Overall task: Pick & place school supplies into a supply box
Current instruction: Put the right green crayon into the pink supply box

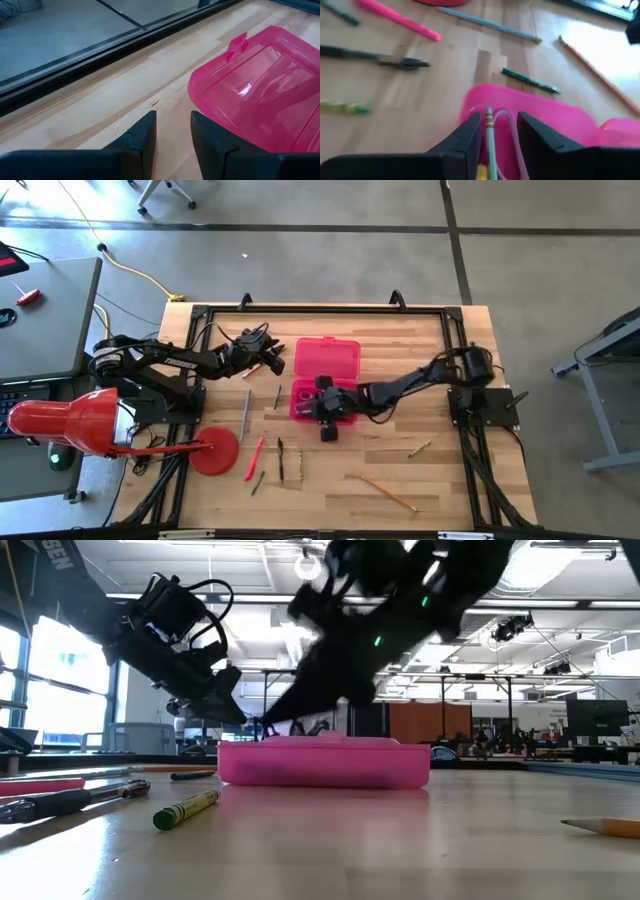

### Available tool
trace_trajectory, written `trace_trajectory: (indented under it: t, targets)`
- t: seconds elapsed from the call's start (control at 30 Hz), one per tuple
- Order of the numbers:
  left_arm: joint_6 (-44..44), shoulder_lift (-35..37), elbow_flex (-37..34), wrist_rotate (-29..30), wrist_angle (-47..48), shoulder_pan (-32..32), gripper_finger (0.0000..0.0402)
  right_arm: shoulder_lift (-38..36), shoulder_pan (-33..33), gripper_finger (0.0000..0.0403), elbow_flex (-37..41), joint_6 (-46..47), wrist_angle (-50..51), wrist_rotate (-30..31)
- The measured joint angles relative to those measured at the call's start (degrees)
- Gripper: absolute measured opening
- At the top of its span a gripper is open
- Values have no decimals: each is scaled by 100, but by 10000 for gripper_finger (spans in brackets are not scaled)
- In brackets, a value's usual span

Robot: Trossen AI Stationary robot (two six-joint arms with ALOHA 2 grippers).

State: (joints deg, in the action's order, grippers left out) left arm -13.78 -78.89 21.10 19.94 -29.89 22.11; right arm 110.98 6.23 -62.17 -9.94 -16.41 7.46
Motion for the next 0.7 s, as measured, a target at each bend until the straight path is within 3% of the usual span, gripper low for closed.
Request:
trace_trajectory:
  t: [0.1, 0.3, 0.43, 0.7]
  targets:
    - [0, -2, 0, 0, 0, 0, 150, -540, 329, 107, 0, -198, 654, 327]
    - [0, -2, -1, 0, 0, 0, 150, -1772, 932, 97, 96, 98, 2476, -36]
    - [0, 0, 0, 0, -2, 0, 150, -2516, 1360, 78, 721, 560, 2693, 71]
    - [0, -2, 0, 0, -2, 0, 150, -3852, 2318, 69, 2733, 1980, 2377, 167]
